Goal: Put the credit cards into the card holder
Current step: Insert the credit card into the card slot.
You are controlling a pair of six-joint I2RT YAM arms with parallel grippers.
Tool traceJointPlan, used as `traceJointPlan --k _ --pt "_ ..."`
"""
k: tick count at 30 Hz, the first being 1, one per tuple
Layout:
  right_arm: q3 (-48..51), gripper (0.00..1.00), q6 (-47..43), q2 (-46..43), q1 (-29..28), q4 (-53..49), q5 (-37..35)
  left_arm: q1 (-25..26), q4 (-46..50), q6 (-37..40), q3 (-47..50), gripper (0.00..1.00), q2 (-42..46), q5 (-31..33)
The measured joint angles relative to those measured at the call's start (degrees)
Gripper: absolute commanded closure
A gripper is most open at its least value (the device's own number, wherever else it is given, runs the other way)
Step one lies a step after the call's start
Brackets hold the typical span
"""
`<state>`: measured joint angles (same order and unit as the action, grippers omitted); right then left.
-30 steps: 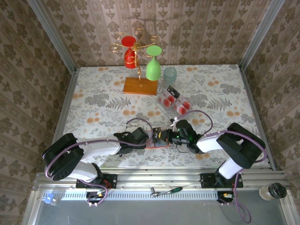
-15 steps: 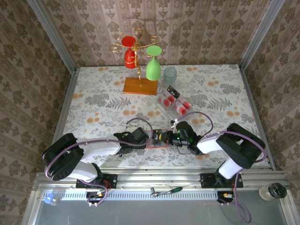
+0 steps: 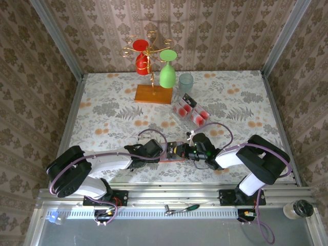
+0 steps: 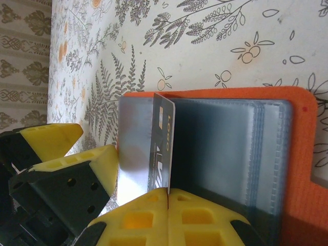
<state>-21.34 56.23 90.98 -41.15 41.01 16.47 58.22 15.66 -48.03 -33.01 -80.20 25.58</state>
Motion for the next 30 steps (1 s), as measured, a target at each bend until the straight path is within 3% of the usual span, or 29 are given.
traceJointPlan --k 30 --pt "0.15 1.00 -0.04 -0.28 -0.17 -2.23 0.04 0.00 -0.85 -0.02 0.28 0.00 0.00 -0.02"
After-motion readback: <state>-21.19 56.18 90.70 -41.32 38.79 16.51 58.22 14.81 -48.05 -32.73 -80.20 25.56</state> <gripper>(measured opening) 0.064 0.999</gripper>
